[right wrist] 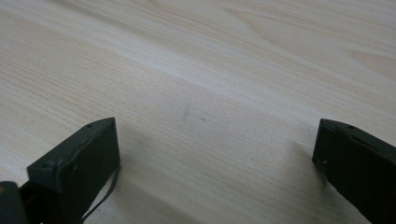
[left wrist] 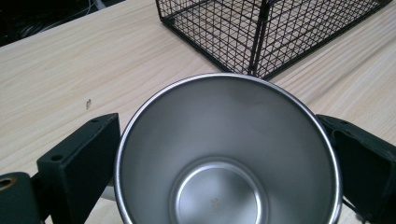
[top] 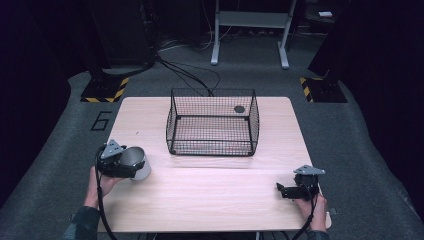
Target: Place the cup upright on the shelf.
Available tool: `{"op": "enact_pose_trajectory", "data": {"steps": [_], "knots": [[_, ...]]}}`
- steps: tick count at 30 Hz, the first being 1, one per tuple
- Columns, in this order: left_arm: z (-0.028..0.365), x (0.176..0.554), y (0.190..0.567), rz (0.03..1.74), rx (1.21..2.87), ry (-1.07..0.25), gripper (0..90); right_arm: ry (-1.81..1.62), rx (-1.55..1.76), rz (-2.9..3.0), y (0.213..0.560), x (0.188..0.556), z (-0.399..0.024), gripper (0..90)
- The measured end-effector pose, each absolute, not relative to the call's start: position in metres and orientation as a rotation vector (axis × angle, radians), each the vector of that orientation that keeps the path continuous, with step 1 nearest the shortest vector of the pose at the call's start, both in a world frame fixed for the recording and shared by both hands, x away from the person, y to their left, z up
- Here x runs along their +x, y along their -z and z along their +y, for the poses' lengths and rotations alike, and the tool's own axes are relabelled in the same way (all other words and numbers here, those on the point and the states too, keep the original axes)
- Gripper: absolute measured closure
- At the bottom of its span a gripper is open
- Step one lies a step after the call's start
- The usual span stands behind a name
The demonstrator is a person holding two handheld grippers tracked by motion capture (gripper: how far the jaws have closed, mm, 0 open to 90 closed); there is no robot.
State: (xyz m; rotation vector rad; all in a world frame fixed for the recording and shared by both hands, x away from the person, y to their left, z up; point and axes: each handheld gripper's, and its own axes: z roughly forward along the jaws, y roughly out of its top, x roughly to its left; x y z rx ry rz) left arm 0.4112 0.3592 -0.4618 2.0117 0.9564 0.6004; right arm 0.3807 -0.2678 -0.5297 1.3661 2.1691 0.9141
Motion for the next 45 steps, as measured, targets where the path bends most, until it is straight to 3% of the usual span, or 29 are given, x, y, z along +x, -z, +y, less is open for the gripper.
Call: {"op": "enact_pose_trajectory", "data": {"steps": [18,45], "knots": [[0.355,0.402,0.446,0.918,1.993,-0.579,4.2,-0.913,1.364,2.171,0.530,0.381,-0.268,0.1],[0.318,0.393,0.426,0.790,2.012,-0.512,4.2,-0.914,1.366,2.168,0.530,0.381,-0.268,0.1]]}}
